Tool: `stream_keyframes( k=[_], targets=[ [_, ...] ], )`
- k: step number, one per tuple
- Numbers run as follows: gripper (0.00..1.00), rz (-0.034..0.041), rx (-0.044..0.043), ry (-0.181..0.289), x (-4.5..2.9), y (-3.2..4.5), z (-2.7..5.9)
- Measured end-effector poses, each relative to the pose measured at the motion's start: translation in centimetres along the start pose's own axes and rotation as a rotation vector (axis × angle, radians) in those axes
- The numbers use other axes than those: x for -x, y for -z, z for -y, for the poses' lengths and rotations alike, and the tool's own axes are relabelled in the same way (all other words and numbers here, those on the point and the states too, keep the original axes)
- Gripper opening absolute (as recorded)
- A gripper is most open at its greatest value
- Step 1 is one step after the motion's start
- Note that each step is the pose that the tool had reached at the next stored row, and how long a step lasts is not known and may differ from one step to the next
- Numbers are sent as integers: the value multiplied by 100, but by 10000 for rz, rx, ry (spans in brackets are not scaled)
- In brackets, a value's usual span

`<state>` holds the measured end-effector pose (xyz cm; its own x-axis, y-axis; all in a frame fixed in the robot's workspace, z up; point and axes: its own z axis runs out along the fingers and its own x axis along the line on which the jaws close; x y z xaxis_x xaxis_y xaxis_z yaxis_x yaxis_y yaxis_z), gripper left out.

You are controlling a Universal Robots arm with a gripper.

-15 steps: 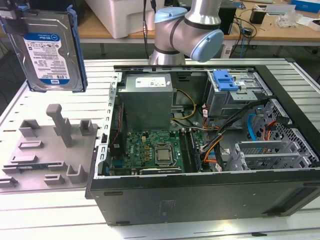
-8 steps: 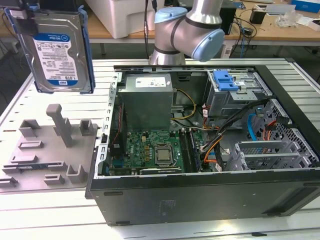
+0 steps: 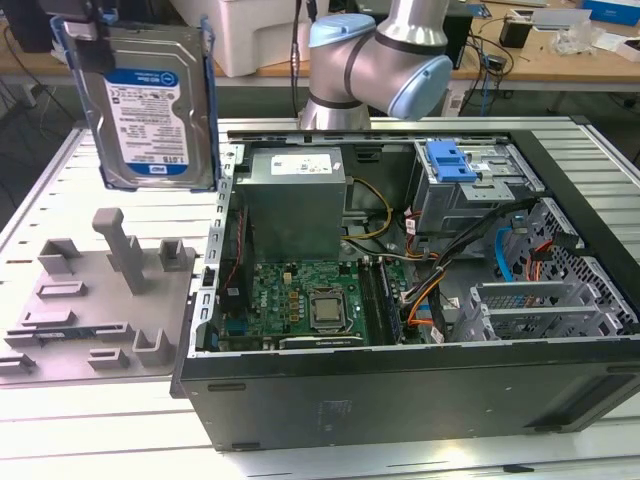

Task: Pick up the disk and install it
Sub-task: 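Pick up the disk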

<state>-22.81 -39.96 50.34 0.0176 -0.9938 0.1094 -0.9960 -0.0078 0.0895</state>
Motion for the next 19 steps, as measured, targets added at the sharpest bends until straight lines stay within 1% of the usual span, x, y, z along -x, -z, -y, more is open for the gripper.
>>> stream_keyframes(
  k=[1,2,10,11,13,14,19],
  targets=[
    [37,-7,10,0,-6,3,31],
    [37,-21,27,2,-18,9,85],
    [37,-84,122,6,-78,42,366],
    [37,-93,141,9,-92,48,421],
    [37,-102,166,9,-108,56,489],
    [37,-111,188,13,-123,63,547],
    [37,-134,275,18,-184,88,759]
  ],
)
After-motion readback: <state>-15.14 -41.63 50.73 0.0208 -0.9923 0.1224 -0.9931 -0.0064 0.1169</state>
